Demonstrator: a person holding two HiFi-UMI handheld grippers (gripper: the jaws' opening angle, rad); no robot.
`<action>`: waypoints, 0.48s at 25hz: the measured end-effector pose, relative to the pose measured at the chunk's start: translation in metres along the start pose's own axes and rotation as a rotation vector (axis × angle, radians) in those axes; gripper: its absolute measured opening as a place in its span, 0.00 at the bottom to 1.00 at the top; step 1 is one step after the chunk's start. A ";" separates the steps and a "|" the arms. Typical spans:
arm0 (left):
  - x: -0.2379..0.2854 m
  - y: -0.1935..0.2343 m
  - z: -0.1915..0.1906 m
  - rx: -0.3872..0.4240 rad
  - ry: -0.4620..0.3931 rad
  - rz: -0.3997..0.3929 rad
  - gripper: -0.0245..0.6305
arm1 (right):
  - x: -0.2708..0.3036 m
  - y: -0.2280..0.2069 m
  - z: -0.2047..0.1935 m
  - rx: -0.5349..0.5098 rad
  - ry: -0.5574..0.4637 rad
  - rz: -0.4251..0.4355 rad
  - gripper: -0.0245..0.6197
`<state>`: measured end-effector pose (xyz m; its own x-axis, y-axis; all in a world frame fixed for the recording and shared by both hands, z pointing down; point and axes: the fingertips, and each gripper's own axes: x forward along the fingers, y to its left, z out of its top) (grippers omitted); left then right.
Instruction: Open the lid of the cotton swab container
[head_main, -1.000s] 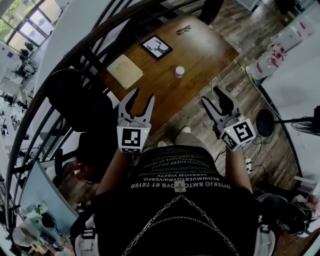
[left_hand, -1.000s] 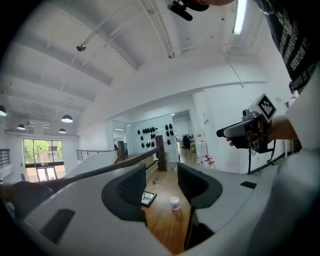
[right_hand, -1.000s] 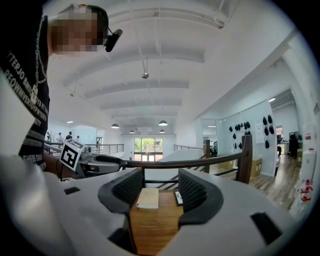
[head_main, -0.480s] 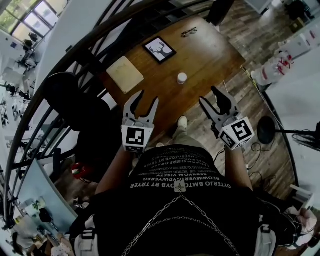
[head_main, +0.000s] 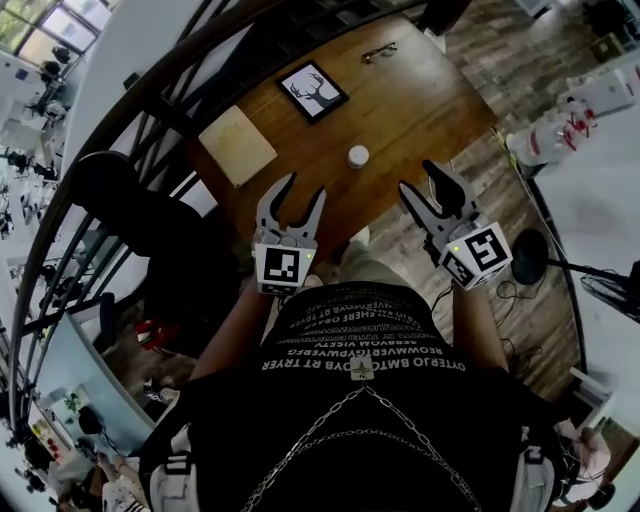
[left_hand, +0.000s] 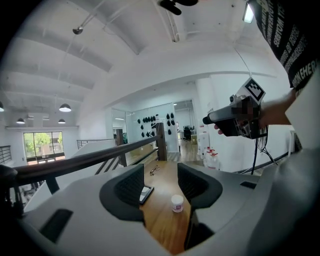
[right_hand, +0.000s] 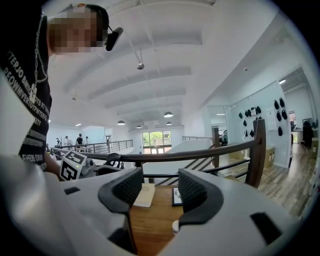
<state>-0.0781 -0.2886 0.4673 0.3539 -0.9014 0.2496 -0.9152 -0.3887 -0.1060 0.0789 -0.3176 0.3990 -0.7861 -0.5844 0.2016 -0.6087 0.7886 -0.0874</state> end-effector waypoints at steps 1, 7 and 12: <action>0.006 -0.001 -0.004 -0.002 -0.003 -0.001 0.37 | 0.003 -0.003 -0.002 0.002 0.001 0.005 0.37; 0.038 -0.014 -0.036 0.008 0.059 -0.032 0.40 | 0.015 -0.022 -0.014 0.023 0.028 0.019 0.37; 0.067 -0.033 -0.068 -0.043 0.087 -0.076 0.43 | 0.011 -0.039 -0.029 0.047 0.056 0.009 0.37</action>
<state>-0.0372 -0.3231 0.5532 0.4066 -0.8489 0.3377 -0.8944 -0.4453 -0.0424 0.0970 -0.3497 0.4327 -0.7849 -0.5650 0.2544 -0.6073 0.7830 -0.1347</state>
